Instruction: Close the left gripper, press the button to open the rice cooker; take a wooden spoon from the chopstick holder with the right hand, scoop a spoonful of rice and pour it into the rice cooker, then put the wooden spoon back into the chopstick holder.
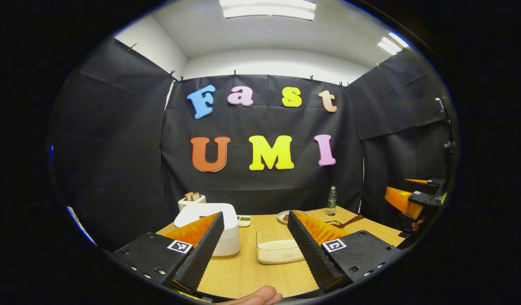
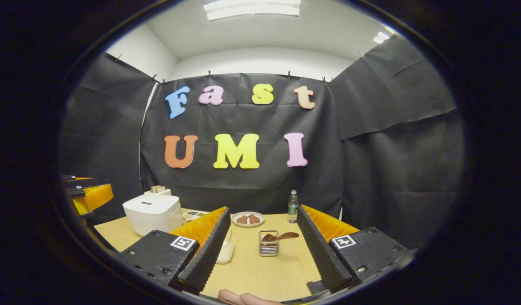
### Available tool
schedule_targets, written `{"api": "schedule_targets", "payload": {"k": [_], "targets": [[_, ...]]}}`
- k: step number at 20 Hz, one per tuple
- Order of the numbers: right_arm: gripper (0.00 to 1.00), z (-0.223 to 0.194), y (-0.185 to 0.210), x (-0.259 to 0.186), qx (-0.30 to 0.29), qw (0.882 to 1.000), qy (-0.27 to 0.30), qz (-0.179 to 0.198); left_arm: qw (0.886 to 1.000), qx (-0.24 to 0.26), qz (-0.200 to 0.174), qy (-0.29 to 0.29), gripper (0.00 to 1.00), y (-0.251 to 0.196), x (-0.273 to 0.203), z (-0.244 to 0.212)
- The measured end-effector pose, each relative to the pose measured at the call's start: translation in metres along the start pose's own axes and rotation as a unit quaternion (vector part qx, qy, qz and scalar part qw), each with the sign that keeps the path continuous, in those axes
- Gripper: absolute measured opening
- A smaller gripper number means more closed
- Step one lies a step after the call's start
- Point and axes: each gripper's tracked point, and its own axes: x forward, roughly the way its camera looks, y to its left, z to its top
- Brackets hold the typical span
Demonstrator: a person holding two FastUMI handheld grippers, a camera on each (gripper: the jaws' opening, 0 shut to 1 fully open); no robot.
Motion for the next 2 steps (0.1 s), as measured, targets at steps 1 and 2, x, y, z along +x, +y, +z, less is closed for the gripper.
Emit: {"api": "schedule_targets", "payload": {"k": [1, 2], "targets": [[1.00, 0.0018, 0.0005, -0.0012, -0.001, 1.000, -0.003, 0.001, 1.000, 0.002, -0.002, 0.000, 0.95, -0.0060, 0.0031, -0.0024], [1.00, 0.0015, 0.0011, -0.0015, -0.001, 1.000, -0.003, 0.002, 1.000, 0.003, -0.003, 0.001, 0.95, -0.0077, 0.0022, -0.0015]]}}
